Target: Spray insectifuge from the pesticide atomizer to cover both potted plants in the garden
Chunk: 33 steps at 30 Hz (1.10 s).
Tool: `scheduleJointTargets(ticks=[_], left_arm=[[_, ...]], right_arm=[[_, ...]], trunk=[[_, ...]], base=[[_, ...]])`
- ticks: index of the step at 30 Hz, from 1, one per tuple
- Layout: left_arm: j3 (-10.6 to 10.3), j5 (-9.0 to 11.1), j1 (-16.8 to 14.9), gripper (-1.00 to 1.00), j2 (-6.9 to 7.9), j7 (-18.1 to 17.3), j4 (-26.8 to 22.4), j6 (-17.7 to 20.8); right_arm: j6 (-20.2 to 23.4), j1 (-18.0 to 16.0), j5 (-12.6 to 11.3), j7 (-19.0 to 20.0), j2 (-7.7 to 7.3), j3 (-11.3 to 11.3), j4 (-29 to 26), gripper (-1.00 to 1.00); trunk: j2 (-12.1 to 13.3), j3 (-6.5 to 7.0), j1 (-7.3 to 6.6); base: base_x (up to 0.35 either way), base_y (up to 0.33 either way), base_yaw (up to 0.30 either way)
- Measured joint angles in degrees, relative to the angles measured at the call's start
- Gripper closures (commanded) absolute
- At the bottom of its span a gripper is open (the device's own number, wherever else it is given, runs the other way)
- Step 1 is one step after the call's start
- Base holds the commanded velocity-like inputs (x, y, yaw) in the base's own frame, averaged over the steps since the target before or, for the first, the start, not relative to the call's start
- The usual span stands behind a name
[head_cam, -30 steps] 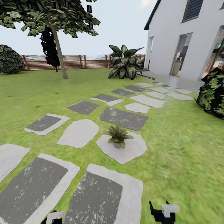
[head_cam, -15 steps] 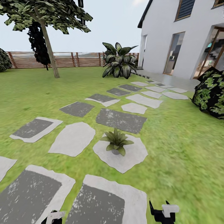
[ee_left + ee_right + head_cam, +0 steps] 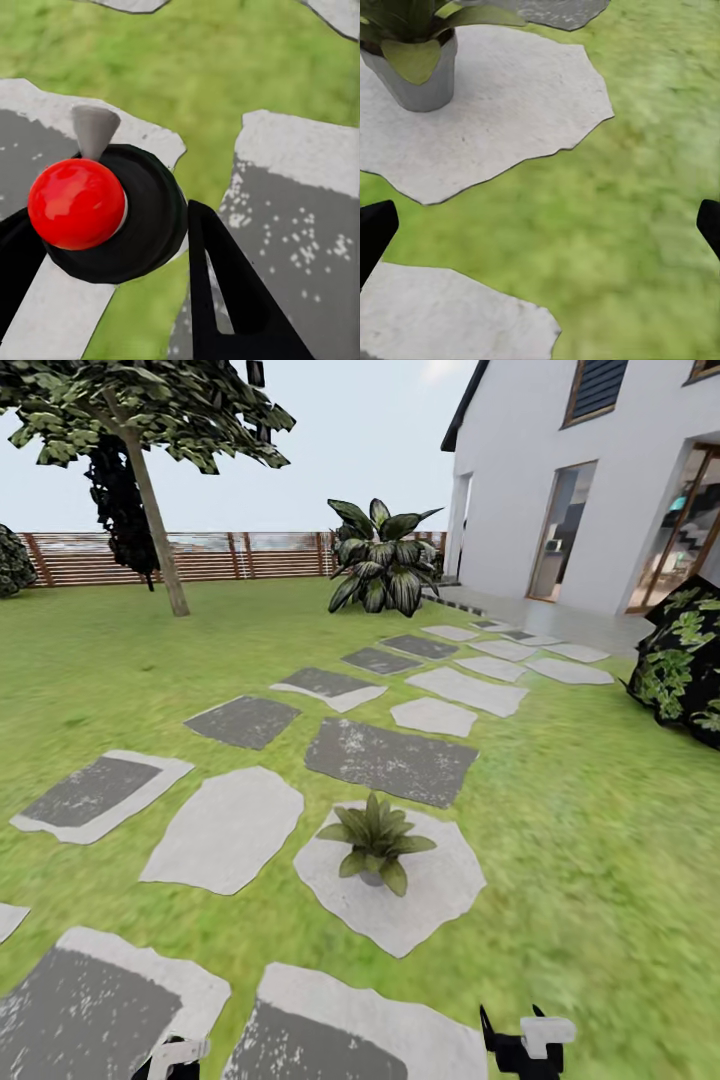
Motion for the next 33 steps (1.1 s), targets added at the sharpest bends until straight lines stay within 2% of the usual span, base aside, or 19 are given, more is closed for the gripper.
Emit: scheduleJointTargets(ticks=[9,20,33], left_arm=[[0.0,0.0,0.0,1.00,-0.01,0.0,0.0,0.0],[0.0,0.1,0.0,1.00,0.05,0.0,0.0,0.0],[-0.5,-0.3,-0.2,1.00,0.30,-0.4,-0.7,0.3]], right_arm=[[0.0,0.0,0.0,0.0,0.00,0.0,0.0,-1.00],[0.0,0.0,0.0,0.0,-0.01,0.0,0.0,-1.00],[0.1,0.0,0.8,0.1,-0.06,0.3,-0.4,-1.00]], trunk=[[0.0,0.00,0.00],[0.0,0.29,0.00],[0.0,0.39,0.04]], base=[[0.335,0.000,-0.007],[0.321,0.000,-0.215],[0.040,0.000,-0.022]])
